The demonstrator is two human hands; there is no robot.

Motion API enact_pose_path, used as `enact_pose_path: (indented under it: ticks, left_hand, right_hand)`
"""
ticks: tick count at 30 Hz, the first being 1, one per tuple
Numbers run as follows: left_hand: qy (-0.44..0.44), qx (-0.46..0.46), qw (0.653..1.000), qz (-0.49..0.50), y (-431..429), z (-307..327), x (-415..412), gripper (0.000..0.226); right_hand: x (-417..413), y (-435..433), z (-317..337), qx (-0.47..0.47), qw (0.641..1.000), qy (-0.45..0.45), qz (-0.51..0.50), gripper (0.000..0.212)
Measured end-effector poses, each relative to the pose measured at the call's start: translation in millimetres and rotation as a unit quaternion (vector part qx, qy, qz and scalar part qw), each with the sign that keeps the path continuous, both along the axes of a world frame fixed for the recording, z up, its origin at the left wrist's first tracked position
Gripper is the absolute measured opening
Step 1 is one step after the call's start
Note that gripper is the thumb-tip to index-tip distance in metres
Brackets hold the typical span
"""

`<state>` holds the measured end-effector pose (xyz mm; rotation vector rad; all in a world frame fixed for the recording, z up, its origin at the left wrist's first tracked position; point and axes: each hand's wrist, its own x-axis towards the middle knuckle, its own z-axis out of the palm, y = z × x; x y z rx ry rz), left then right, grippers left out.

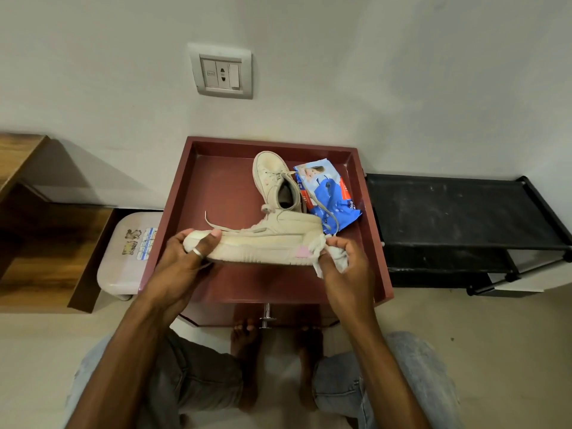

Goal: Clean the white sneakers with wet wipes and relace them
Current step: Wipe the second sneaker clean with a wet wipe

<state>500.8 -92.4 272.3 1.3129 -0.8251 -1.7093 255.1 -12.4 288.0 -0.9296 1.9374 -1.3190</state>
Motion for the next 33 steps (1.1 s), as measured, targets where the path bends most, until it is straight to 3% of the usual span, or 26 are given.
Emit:
enact_pose_path:
  ticks: [3, 5, 8, 13, 16, 21, 25, 29, 33]
  left_hand:
    - [0.067, -0.019, 0.997, 0.023, -2, 4, 5, 0.092]
    - [0.136, -0.025, 0.988, 0.067, -2, 11, 2, 0.104]
    - [0.232, -0.048, 0.965, 0.112, 2, 20, -9, 0.096]
    - [0.312, -0.090, 0.945, 0.030, 9, 31, -30, 0.116]
    - [0.353, -0.081, 0.932, 0.003, 12, 37, -41, 0.114]
    - [0.377, -0.047, 0.925, 0.032, 25, 40, -63, 0.090]
    - [0.367, -0.041, 0.925, 0.093, 26, 38, -59, 0.091]
    - [0.370, -0.051, 0.922, 0.101, 29, 40, -62, 0.077]
    - [0.347, -0.035, 0.930, 0.119, 27, 39, -64, 0.071]
  right_hand:
    - [6, 4, 21, -0.062, 0.996, -0.059, 0.002, 0.020]
    - [16, 8, 35, -0.083, 0.996, -0.037, 0.012, 0.022]
    - [37, 15, 51, -0.114, 0.993, -0.005, 0.020, 0.023]
    - [55, 17, 64, -0.172, 0.985, 0.019, 0.013, 0.024]
    - [58, 20, 70, -0.199, 0.979, 0.051, 0.009, 0.025]
    - [80, 26, 68, -0.200, 0.961, 0.185, 0.039, 0.024]
    - [76, 19, 55, -0.159, 0.924, 0.347, 0.023, 0.026]
    - [58, 5, 45, -0.123, 0.963, 0.240, 0.006, 0.025]
    - [72, 20, 55, -0.157, 0.978, 0.137, -0.016, 0.022]
